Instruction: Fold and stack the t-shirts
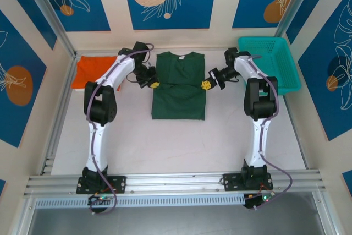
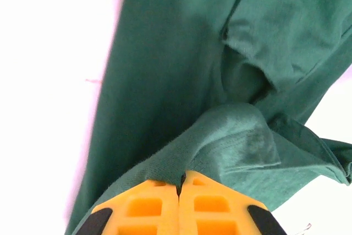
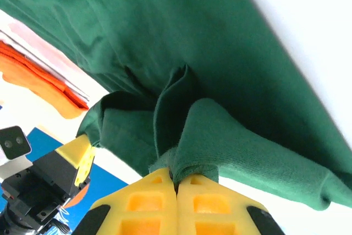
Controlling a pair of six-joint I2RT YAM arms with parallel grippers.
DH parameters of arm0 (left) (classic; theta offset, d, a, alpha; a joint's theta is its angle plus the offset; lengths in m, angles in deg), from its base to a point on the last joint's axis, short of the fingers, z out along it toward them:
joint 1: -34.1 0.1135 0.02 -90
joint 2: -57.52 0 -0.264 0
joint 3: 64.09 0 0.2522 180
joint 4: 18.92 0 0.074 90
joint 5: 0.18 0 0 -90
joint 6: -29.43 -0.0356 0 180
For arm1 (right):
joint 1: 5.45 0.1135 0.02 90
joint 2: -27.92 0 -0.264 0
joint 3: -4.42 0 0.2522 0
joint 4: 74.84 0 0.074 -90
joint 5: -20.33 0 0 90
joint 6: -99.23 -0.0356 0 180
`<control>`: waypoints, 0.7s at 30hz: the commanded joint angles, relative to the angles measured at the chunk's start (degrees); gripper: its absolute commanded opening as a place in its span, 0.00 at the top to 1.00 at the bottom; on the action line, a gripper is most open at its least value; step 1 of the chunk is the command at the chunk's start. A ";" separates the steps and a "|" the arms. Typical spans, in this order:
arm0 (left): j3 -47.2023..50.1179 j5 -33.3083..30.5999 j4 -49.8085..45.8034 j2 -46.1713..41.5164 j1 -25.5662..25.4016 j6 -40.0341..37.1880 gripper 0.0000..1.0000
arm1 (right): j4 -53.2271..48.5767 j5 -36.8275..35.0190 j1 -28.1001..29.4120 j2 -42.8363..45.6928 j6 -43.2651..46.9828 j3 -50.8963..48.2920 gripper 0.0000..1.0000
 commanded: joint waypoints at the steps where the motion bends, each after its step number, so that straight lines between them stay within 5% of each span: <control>1: -3.07 -1.09 -0.35 3.22 1.42 0.85 1.00 | -4.54 -0.76 -0.39 -4.42 -1.50 5.68 1.00; 5: -9.44 -1.53 -3.79 7.82 1.85 0.23 0.99 | -6.88 -1.91 -0.43 -8.62 -1.50 11.06 0.90; 8: -12.91 -0.88 -3.41 10.08 2.15 0.68 0.86 | -7.53 -1.56 -0.41 -10.89 -1.53 13.80 0.72; 14: -18.89 -5.54 -4.27 7.91 2.36 1.04 0.35 | -6.85 -2.56 -2.01 -6.65 -0.61 14.99 0.44; 17: -13.66 -10.26 -4.18 1.63 0.82 -1.61 0.21 | -4.56 -5.01 -2.10 0.51 2.47 8.57 0.40; 21: 2.35 -9.46 -0.96 -8.03 -0.81 -3.38 0.14 | 4.19 -4.23 -1.71 13.13 6.12 -11.23 0.37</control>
